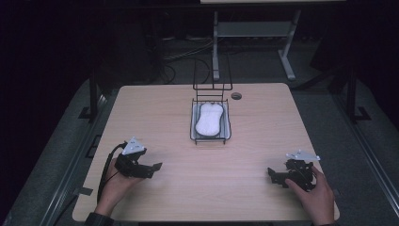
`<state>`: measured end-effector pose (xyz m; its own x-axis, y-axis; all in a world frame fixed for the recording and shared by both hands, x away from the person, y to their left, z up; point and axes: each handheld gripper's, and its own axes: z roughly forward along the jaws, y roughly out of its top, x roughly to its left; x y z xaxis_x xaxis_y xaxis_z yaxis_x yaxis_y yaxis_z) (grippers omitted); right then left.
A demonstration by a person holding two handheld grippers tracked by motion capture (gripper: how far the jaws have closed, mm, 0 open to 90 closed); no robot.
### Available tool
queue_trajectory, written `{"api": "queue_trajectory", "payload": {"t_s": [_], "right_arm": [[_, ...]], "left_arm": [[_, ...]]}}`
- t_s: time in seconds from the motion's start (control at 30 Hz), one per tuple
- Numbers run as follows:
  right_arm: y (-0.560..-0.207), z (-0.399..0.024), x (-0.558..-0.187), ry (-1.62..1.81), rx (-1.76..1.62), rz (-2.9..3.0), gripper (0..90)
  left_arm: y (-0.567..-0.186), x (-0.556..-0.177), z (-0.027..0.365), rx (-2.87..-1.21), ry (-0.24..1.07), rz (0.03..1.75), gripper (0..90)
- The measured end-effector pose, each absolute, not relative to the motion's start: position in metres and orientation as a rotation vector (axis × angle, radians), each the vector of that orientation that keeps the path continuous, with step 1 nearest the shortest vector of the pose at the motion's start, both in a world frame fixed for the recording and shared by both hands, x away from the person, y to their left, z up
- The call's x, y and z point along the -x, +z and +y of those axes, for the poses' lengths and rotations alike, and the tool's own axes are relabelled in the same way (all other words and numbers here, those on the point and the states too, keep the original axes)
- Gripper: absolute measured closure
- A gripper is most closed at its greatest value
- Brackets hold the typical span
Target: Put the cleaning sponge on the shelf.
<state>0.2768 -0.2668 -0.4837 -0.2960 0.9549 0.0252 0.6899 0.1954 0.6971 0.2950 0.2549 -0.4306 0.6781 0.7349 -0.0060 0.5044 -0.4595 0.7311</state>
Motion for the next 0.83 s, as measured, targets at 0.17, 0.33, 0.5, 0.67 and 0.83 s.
{"api": "queue_trajectory", "payload": {"t_s": [0.17, 0.33, 0.5, 0.67, 0.83], "right_arm": [[-0.484, -0.267, -0.277, 0.860, -1.536, 2.062, 0.0], [-0.484, -0.267, -0.277, 0.860, -1.536, 2.062, 0.0], [-0.484, -0.267, -0.277, 0.860, -1.536, 2.062, 0.0], [-0.484, -0.267, -0.277, 0.860, -1.536, 2.062, 0.0], [-0.484, -0.267, -0.277, 0.860, -1.536, 2.062, 0.0]], "left_arm": [[-0.441, -0.283, 0.263, -2.179, 0.399, 0.971, 13.6], [-0.454, -0.273, 0.272, -2.218, 0.379, 1.004, 13.6], [-0.462, -0.266, 0.275, -2.253, 0.371, 1.016, 13.1], [-0.468, -0.264, 0.277, -2.240, 0.387, 0.998, 12.9], [-0.473, -0.260, 0.283, -2.185, 0.410, 0.952, 12.9]]}}
